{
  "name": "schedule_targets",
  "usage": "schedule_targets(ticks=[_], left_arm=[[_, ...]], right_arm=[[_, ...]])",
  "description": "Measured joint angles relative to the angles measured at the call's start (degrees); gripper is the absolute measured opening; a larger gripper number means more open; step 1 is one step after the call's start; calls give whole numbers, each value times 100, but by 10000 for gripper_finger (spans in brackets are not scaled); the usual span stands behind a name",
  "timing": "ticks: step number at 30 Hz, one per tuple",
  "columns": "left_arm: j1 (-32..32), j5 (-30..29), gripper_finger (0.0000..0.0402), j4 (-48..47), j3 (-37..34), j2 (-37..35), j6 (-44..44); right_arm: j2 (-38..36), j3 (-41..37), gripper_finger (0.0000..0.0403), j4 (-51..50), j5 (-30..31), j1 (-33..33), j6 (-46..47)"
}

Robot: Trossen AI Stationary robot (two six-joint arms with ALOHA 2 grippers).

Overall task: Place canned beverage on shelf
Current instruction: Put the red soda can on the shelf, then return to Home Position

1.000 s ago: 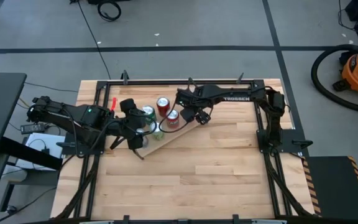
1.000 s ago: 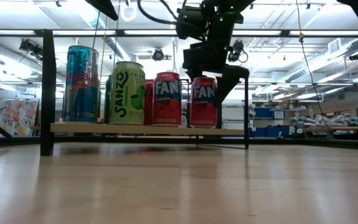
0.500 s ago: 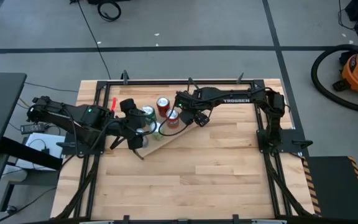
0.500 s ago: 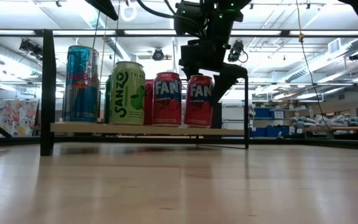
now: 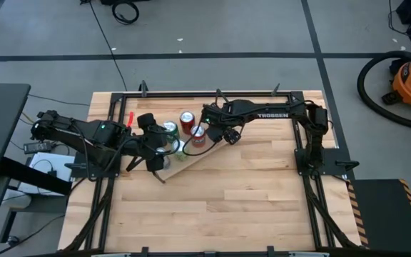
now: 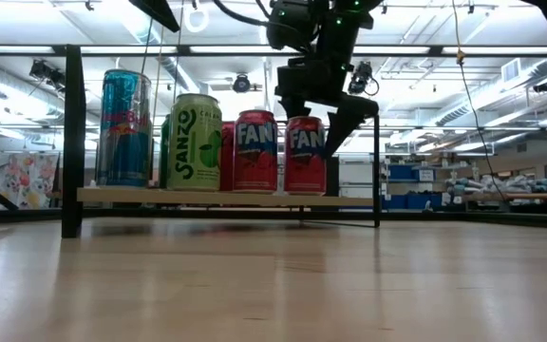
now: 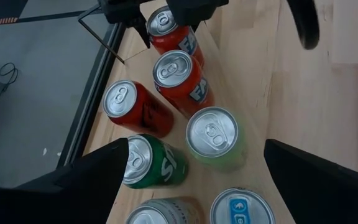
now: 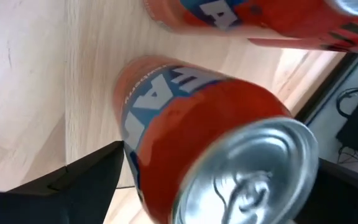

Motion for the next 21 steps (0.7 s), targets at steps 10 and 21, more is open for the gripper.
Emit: schedule_targets(ticks=[10, 21], left_arm=[[0, 0, 386, -7, 0, 0, -12], [0, 0, 386, 40, 0, 0, -31]], right_arm=[[-389, 0, 400, 43, 102, 61, 94], [-1042, 0, 400, 84, 452, 178, 660]])
